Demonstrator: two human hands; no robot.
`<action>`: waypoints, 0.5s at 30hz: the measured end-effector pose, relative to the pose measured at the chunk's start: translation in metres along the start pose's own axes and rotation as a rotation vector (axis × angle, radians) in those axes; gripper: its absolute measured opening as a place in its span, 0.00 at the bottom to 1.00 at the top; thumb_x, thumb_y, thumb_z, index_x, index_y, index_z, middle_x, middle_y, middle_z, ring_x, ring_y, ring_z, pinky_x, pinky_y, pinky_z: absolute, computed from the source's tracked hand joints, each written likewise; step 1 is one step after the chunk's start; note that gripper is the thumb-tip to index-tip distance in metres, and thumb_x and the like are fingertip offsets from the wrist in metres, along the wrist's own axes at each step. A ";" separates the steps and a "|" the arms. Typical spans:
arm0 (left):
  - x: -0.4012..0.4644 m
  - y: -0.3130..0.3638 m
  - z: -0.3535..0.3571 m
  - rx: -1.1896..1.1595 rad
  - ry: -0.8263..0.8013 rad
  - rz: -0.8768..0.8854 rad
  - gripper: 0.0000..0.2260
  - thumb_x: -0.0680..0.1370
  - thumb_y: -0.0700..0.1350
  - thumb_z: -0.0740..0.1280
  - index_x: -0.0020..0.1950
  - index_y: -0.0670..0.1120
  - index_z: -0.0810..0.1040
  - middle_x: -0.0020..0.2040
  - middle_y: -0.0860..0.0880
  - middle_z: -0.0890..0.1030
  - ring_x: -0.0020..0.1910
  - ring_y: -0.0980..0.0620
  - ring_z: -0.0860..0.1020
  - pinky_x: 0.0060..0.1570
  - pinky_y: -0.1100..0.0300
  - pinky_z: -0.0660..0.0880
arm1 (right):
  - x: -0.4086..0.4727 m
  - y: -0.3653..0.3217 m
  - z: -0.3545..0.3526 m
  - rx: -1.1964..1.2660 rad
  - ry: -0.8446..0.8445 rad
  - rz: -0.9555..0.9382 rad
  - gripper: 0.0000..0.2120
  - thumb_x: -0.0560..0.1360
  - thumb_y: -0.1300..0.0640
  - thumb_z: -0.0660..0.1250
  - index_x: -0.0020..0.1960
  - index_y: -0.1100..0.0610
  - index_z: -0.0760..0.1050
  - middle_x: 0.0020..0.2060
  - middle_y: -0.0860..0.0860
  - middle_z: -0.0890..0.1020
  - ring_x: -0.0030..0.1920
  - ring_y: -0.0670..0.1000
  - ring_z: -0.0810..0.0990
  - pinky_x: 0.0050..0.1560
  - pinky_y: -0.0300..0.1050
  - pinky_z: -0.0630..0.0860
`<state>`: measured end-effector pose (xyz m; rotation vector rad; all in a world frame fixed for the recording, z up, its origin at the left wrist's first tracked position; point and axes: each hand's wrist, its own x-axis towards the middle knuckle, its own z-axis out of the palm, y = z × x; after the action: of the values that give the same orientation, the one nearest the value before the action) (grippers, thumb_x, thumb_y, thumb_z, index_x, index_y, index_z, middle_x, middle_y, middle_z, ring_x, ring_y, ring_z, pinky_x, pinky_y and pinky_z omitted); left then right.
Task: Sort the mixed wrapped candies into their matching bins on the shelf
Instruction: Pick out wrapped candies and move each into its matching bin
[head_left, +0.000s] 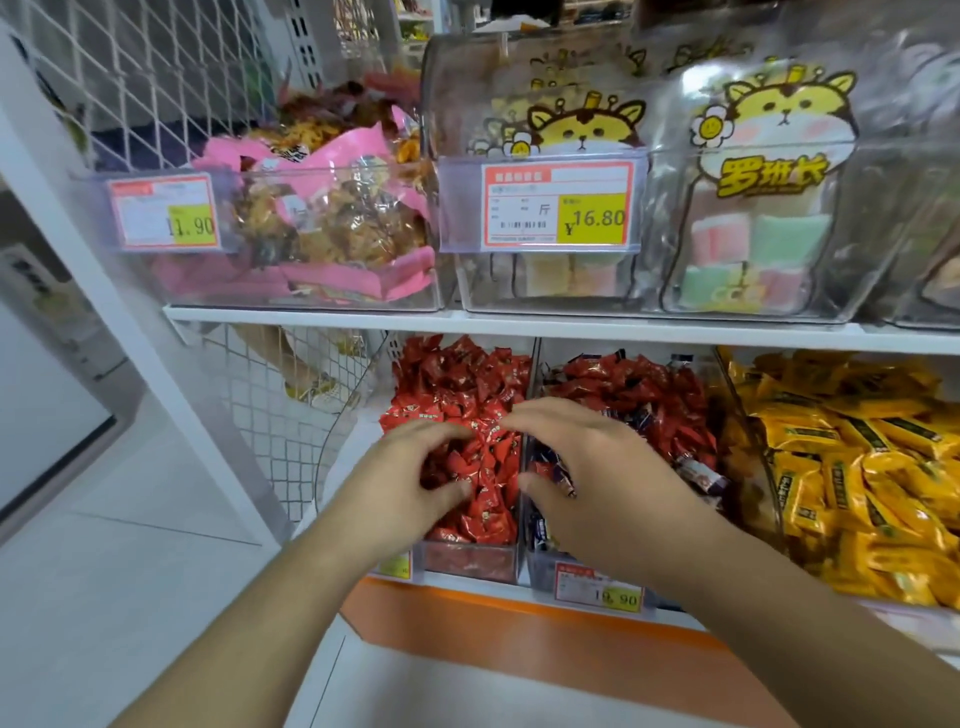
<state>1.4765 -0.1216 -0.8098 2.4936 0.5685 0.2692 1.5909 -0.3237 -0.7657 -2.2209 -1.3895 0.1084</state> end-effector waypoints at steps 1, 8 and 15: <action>0.002 0.000 0.005 0.047 -0.056 0.024 0.29 0.74 0.54 0.78 0.74 0.62 0.73 0.71 0.61 0.72 0.69 0.61 0.71 0.71 0.62 0.67 | 0.002 0.000 0.004 0.008 -0.023 0.000 0.24 0.83 0.50 0.65 0.78 0.43 0.66 0.76 0.37 0.66 0.76 0.38 0.61 0.70 0.28 0.52; 0.018 -0.004 0.015 0.130 -0.145 -0.039 0.28 0.73 0.53 0.80 0.71 0.62 0.77 0.70 0.58 0.73 0.69 0.56 0.72 0.67 0.64 0.67 | 0.006 0.009 0.019 0.006 -0.013 0.011 0.21 0.83 0.51 0.66 0.75 0.45 0.70 0.74 0.38 0.69 0.76 0.39 0.62 0.70 0.28 0.52; 0.015 -0.008 0.005 0.045 0.015 -0.145 0.08 0.75 0.47 0.78 0.50 0.60 0.86 0.35 0.61 0.78 0.30 0.66 0.75 0.29 0.74 0.67 | 0.007 0.012 0.021 0.007 -0.016 0.015 0.21 0.82 0.52 0.66 0.74 0.44 0.71 0.74 0.38 0.69 0.75 0.39 0.62 0.70 0.28 0.51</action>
<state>1.4885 -0.1108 -0.8175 2.4802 0.7647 0.2217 1.5968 -0.3141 -0.7878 -2.2295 -1.3793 0.1361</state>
